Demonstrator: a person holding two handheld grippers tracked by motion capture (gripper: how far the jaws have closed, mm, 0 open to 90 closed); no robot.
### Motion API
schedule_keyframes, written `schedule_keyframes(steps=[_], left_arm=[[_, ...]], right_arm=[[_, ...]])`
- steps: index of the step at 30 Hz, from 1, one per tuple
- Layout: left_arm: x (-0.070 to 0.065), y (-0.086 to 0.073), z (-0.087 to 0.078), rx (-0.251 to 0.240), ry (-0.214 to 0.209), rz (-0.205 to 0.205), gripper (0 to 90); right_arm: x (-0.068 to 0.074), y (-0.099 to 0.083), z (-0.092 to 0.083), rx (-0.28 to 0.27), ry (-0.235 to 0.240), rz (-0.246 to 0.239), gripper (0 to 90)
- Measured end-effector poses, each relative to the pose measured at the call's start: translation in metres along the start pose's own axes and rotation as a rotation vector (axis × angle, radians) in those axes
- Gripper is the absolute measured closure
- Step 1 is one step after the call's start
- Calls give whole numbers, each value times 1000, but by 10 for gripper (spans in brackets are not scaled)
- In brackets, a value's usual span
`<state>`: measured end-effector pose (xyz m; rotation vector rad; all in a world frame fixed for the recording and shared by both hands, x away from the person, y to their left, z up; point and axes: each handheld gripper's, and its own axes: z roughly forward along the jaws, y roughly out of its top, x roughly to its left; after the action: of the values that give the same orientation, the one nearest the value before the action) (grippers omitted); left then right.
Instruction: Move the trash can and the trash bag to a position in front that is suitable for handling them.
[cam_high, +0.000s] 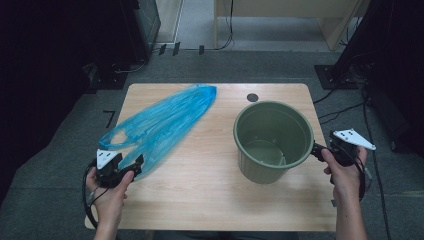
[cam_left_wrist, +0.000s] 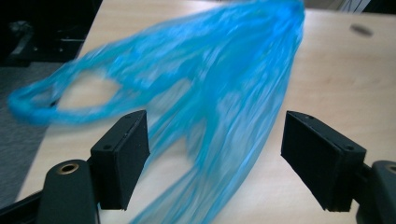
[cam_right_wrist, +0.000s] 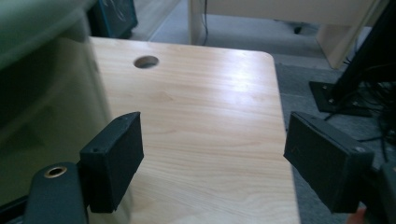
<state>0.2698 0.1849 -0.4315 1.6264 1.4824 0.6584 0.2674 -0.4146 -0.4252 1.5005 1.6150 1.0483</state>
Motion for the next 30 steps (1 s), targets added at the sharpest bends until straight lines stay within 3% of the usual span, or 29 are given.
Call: schedule_keyframes(steps=[3,5,7,13,20,25,30], left_arm=[[-11,13,12,-16,-29,-23,230],[-19,16,14,-35,-40,-16,230],[-26,14,17,-48,-52,-11,232],[-39,3,22,-20,-100,19,240],[-47,-1,22,-22,-135,33,243],[-50,-2,23,-22,-150,35,248],[-58,-4,25,-15,-176,50,249]], right_arm=[[4,0,2,-14,19,32,200],[6,0,1,-25,25,37,215],[6,0,0,-37,38,56,216],[7,-8,-2,-51,74,86,272],[17,-14,-2,-66,113,77,369],[32,-15,0,-65,201,59,371],[50,-15,0,-56,246,36,374]])
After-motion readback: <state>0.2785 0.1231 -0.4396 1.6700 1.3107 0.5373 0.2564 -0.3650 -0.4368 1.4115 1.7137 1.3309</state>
